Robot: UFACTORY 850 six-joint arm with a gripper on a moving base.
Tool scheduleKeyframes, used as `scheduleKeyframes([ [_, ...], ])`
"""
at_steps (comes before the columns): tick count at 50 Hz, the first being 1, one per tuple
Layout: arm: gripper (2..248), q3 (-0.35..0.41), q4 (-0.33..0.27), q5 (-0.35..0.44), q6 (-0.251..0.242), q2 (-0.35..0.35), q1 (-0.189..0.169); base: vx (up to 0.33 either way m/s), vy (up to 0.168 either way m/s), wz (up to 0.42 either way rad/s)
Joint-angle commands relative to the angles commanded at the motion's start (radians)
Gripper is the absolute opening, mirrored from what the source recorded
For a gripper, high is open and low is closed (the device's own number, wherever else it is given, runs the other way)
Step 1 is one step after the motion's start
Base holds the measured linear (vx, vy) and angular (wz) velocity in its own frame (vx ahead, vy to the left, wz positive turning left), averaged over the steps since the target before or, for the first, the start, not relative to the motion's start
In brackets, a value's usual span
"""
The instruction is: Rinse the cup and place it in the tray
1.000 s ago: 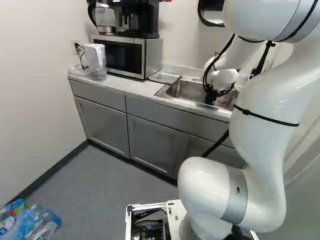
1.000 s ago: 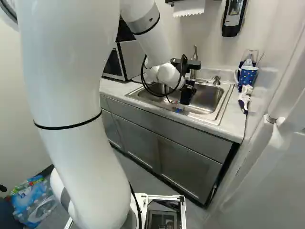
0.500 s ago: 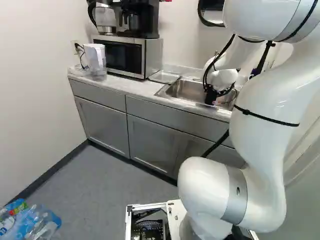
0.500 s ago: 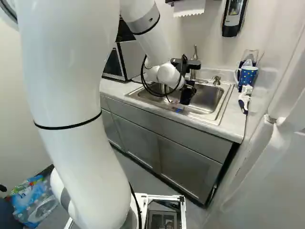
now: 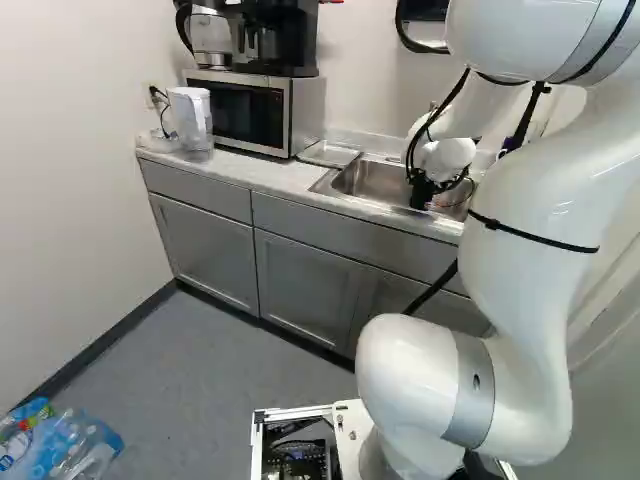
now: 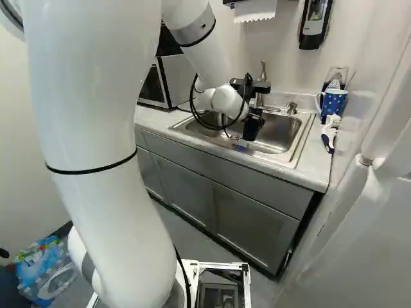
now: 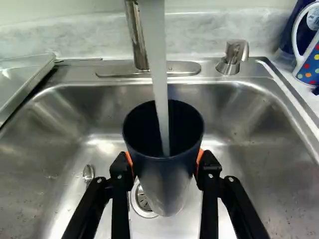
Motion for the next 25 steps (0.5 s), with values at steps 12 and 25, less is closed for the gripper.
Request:
scheduleKeyframes([
  [12, 126, 0.0, 0.0, 0.0, 0.0, 0.0, 0.0, 0.0, 0.0, 0.0],
  [25, 126, 0.0, 0.0, 0.0, 0.0, 0.0, 0.0, 0.0, 0.0, 0.0],
])
